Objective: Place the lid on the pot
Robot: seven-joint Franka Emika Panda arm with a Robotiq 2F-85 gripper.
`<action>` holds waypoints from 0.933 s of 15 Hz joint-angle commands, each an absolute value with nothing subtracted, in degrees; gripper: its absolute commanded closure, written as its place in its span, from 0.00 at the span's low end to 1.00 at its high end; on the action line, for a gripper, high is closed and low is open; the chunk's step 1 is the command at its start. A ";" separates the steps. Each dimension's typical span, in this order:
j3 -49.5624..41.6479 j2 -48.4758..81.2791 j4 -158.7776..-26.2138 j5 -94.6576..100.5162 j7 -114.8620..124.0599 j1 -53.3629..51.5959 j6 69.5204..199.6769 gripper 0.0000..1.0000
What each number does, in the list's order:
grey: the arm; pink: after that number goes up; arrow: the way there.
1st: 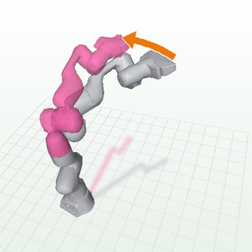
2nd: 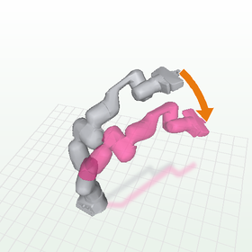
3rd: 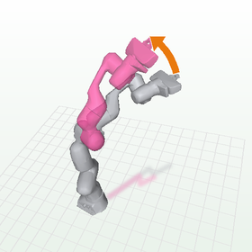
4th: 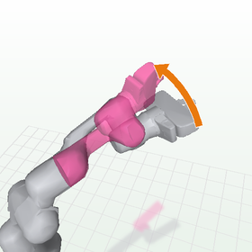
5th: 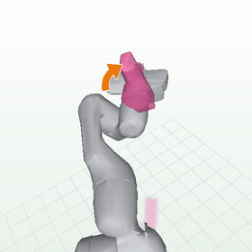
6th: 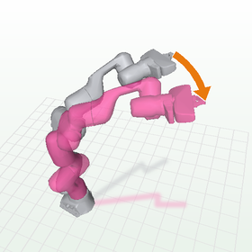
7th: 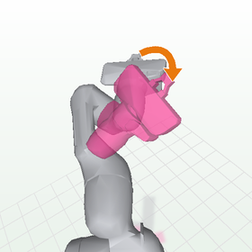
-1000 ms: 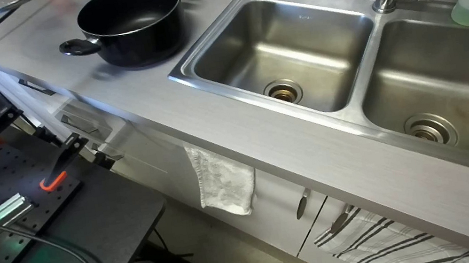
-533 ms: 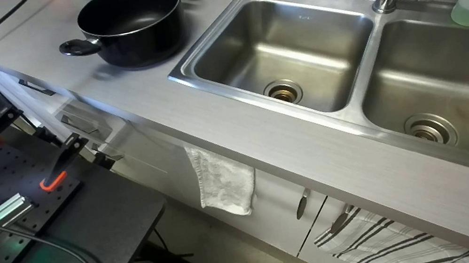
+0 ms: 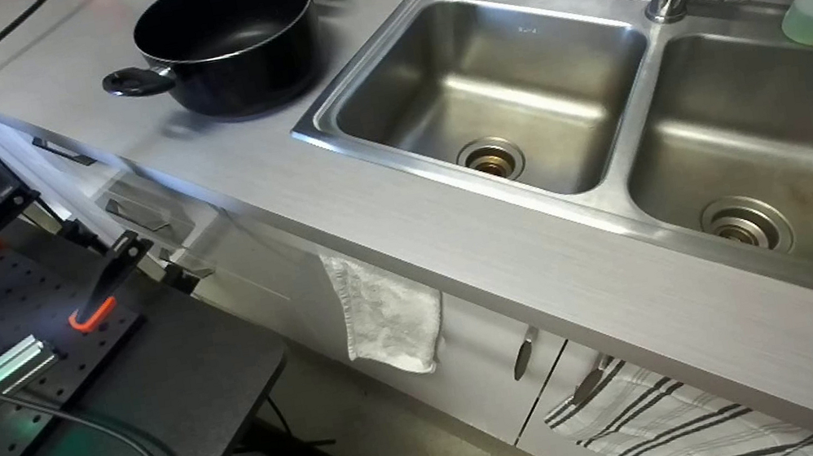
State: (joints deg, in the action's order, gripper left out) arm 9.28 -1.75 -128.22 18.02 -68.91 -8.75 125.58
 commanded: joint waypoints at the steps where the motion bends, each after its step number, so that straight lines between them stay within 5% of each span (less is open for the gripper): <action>1: 7.23 -5.74 -130.51 16.40 -72.39 -7.39 124.46 0.75; 14: 0.38 -5.00 -132.11 17.73 -79.63 -2.27 125.29 0.75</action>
State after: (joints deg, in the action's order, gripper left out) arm 0.95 -4.80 -132.37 17.98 -77.15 -2.83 125.51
